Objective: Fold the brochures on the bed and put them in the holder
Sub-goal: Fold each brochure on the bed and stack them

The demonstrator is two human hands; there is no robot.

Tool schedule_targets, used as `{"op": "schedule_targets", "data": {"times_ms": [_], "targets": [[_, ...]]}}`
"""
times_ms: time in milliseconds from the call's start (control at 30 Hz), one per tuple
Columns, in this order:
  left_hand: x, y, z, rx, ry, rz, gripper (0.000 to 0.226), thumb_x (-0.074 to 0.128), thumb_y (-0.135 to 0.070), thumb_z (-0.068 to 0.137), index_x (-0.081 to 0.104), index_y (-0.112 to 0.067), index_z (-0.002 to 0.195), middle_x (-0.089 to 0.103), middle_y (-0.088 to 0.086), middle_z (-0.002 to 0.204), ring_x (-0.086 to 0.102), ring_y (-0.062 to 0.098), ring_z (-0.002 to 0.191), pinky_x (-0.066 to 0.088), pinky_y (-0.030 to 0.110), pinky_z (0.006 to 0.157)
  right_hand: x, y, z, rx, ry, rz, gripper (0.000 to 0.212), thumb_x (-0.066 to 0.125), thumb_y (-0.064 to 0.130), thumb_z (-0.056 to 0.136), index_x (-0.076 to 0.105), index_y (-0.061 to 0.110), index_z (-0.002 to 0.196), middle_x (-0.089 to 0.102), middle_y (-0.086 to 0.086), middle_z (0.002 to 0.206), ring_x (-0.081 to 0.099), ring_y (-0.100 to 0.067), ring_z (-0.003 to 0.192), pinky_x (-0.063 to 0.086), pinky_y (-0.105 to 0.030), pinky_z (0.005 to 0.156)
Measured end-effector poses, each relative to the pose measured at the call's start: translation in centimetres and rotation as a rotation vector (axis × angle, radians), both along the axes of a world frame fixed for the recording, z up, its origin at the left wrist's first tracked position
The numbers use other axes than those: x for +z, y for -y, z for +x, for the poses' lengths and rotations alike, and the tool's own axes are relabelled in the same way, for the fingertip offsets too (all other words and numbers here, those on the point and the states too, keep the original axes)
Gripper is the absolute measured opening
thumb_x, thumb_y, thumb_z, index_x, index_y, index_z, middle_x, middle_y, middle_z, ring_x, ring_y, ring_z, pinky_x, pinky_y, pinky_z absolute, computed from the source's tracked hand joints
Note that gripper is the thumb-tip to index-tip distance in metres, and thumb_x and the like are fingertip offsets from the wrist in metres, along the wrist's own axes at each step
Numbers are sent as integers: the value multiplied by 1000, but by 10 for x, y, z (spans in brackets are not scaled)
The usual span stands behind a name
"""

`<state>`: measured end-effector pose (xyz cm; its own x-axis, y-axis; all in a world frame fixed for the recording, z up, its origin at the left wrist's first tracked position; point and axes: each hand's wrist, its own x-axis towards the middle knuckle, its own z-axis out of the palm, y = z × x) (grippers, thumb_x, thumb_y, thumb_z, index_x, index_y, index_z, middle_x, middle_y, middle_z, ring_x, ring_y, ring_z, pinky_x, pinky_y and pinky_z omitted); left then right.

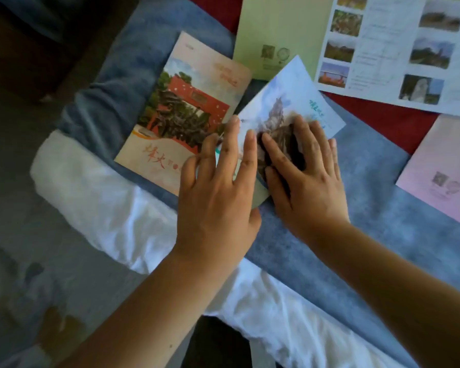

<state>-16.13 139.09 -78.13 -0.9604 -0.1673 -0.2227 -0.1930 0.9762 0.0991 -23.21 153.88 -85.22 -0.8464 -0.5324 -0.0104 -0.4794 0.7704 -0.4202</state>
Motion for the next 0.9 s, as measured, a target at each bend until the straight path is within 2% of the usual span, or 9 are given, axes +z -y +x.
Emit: {"op": "schedule_targets", "data": {"times_ms": [100, 200, 367, 600, 700, 800, 833, 900], "targets": [[1, 32, 6, 13, -64, -28, 100, 84, -33, 77, 34, -7, 159, 23, 15, 169, 35, 39, 149, 36, 50, 109, 1, 39, -6, 46, -7, -33, 47, 45, 41, 109, 44, 35, 156, 25, -15, 169, 16, -39, 157, 13, -53, 128], [-2, 62, 13, 67, -92, -34, 92, 81, -37, 82, 38, -3, 156, 29, 15, 167, 34, 38, 150, 36, 51, 111, 0, 73, -14, 105, -31, -38, 48, 47, 41, 109, 44, 35, 156, 26, -13, 169, 17, -40, 157, 12, -53, 128], [-13, 92, 18, 151, -44, -29, 90, 73, -49, 86, 38, -6, 156, 25, 10, 169, 25, 35, 155, 30, 47, 115, -4, 109, -21, 168, -51, 8, 49, 48, 39, 108, 42, 38, 156, 26, -11, 169, 16, -41, 157, 7, -52, 127], [-26, 102, 14, 178, -64, 12, 91, 68, -57, 83, 42, -7, 154, 28, 13, 167, 24, 37, 155, 29, 49, 114, -8, 115, -26, 196, -46, 42, 49, 43, 39, 109, 40, 36, 157, 26, -9, 169, 15, -39, 158, 6, -52, 129], [-31, 105, 15, 175, -25, 24, 96, 60, -68, 83, 39, -10, 156, 25, 11, 168, 20, 36, 155, 27, 48, 116, -7, 114, -24, 210, -34, 80, 50, 41, 38, 109, 37, 36, 159, 23, -8, 171, 11, -40, 158, 5, -53, 129], [-33, 108, 18, 161, 68, 36, 99, 39, -83, 86, 32, -17, 160, 16, 11, 171, 12, 34, 158, 21, 48, 120, 0, 116, -26, 220, 11, 116, 50, 42, 38, 108, 39, 36, 159, 23, -8, 171, 9, -39, 159, 5, -53, 129], [-33, 108, 19, 158, 92, 38, 96, 30, -82, 90, 27, -19, 162, 12, 9, 172, 8, 31, 159, 17, 48, 122, 4, 117, -28, 219, 30, 126, 50, 43, 38, 108, 41, 36, 157, 25, -8, 170, 11, -39, 158, 8, -54, 129], [-33, 110, 22, 156, 97, 32, 82, 23, -71, 98, 23, -21, 164, 9, 8, 173, 7, 28, 160, 9, 48, 126, 12, 121, -35, 215, 59, 142, 50, 47, 39, 105, 47, 35, 155, 33, -8, 166, 20, -39, 155, 23, -55, 125]]}}
